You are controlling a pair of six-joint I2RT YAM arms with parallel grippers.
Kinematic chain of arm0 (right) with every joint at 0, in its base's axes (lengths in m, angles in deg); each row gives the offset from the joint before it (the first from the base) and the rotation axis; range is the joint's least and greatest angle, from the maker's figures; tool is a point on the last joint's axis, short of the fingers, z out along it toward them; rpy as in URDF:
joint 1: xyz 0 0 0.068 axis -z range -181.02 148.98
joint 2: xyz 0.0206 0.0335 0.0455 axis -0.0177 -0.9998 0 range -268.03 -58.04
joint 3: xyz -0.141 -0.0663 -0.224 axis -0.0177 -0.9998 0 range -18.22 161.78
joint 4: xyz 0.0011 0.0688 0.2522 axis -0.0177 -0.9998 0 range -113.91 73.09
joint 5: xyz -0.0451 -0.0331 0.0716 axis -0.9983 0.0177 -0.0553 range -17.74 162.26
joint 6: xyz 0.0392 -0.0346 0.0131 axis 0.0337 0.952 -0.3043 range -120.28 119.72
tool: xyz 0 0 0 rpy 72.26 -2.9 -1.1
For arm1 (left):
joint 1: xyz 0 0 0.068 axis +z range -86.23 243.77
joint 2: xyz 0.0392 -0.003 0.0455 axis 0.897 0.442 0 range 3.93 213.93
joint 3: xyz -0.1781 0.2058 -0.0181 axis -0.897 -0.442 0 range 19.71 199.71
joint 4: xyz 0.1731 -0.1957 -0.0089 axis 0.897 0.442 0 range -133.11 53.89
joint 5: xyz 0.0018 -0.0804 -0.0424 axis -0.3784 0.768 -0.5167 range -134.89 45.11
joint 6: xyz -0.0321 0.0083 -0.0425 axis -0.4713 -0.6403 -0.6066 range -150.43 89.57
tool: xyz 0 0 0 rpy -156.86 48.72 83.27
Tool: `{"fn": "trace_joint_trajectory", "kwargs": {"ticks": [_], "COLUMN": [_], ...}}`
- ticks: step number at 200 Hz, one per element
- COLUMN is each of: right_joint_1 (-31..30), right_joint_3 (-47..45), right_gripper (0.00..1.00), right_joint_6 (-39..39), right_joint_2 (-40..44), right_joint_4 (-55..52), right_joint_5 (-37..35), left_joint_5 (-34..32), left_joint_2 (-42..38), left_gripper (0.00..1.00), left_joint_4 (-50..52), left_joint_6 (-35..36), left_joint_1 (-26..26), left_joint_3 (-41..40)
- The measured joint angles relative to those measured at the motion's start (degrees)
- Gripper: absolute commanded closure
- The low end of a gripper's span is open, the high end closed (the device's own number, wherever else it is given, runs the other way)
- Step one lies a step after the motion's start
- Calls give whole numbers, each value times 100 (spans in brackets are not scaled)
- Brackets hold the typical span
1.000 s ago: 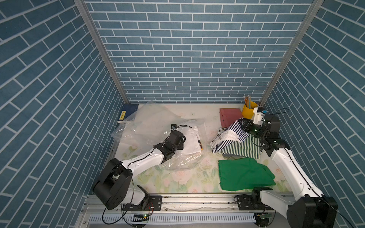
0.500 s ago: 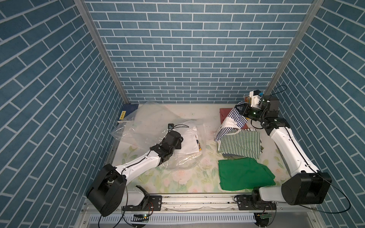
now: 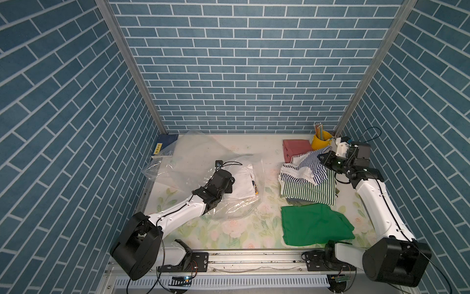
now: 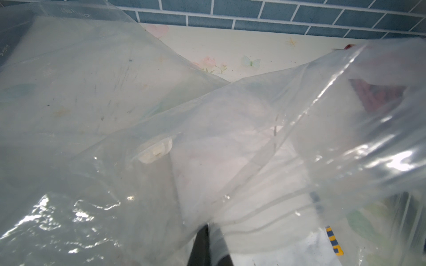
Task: Take the tank top out of the vacuum bag
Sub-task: Adjust the tank top at the center of the board.
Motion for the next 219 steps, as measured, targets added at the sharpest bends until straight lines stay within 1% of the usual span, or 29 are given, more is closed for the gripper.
{"fn": "trace_joint_trajectory", "kwargs": {"ticks": [16, 47, 48, 54, 59, 60, 61, 64, 65, 66, 67, 68, 69, 71, 72, 74, 76, 92, 107, 124, 137, 150, 189, 219], "right_joint_1": [203, 393, 400, 452, 496, 503, 507, 525, 533, 538, 540, 546, 551, 557, 560, 564, 568, 599, 599, 586, 479, 179, -1156, -2035], "right_joint_3": [-37, -114, -116, -149, -168, -170, -173, -184, -188, -190, -192, -197, -201, -210, -216, -227, -236, -350, -372, -369, -372, -372, -619, -831], "right_gripper": [100, 99, 98, 78, 66, 60, 60, 48, 36, 36, 31, 20, 20, 10, 6, 2, 1, 1, 1, 7, 9, 10, 12, 12], "right_joint_6": [149, 466, 470, 511, 509, 509, 507, 518, 518, 518, 518, 522, 522, 525, 527, 531, 533, 553, 621, 684, 684, 691, 654, 638], "right_joint_2": [74, 61, 59, 37, 9, 7, 4, -15, -26, -28, -31, -39, -42, -46, -48, -50, -50, 46, 240, 522, 682, 734, 699, 393], "right_joint_4": [-210, -411, -413, -415, -422, -424, -426, -433, -435, -437, -437, -439, -442, -442, -442, -442, -442, -448, -487, -466, -409, -345, 48, 404], "right_joint_5": [-227, -953, -970, -1099, -1200, -1215, -1231, -1307, -1349, -1362, -1370, -1414, -1434, -1482, -1521, -1569, -1598, -2024, -2260, -2258, -2197, -2166, -2153, -2350], "left_joint_5": [39, 122, 125, 129, 129, 129, 131, 131, 129, 131, 131, 131, 129, 129, 129, 129, 129, 125, 122, 125, 129, 142, 168, 192], "left_joint_2": [15, 81, 81, 81, 81, 81, 81, 81, 81, 81, 81, 81, 81, 81, 81, 81, 81, 81, 81, 81, 81, 81, 81, 81], "left_gripper": [100, 100, 100, 100, 100, 100, 100, 100, 100, 100, 100, 100, 100, 100, 100, 100, 100, 100, 100, 100, 100, 100, 100, 100], "left_joint_4": [-46, -120, -120, -122, -125, -125, -125, -122, -122, -122, -122, -122, -122, -120, -120, -120, -120, -120, -120, -120, -122, -122, -140, -234], "left_joint_6": [0, 0, 0, 0, 0, 0, 0, 0, 0, 0, 0, 2, 0, 0, 0, 0, 0, 0, 2, 0, 0, 0, 0, -7], "left_joint_1": [7, 9, 9, 9, 11, 11, 11, 11, 11, 11, 11, 11, 11, 11, 11, 11, 11, 13, 20, 24, 24, 24, 26, 28], "left_joint_3": [0, 0, 0, 0, 0, 0, 0, 0, 0, 0, 0, 0, 0, 0, 0, 0, 0, 0, 0, 0, 0, 0, -11, -136]}}
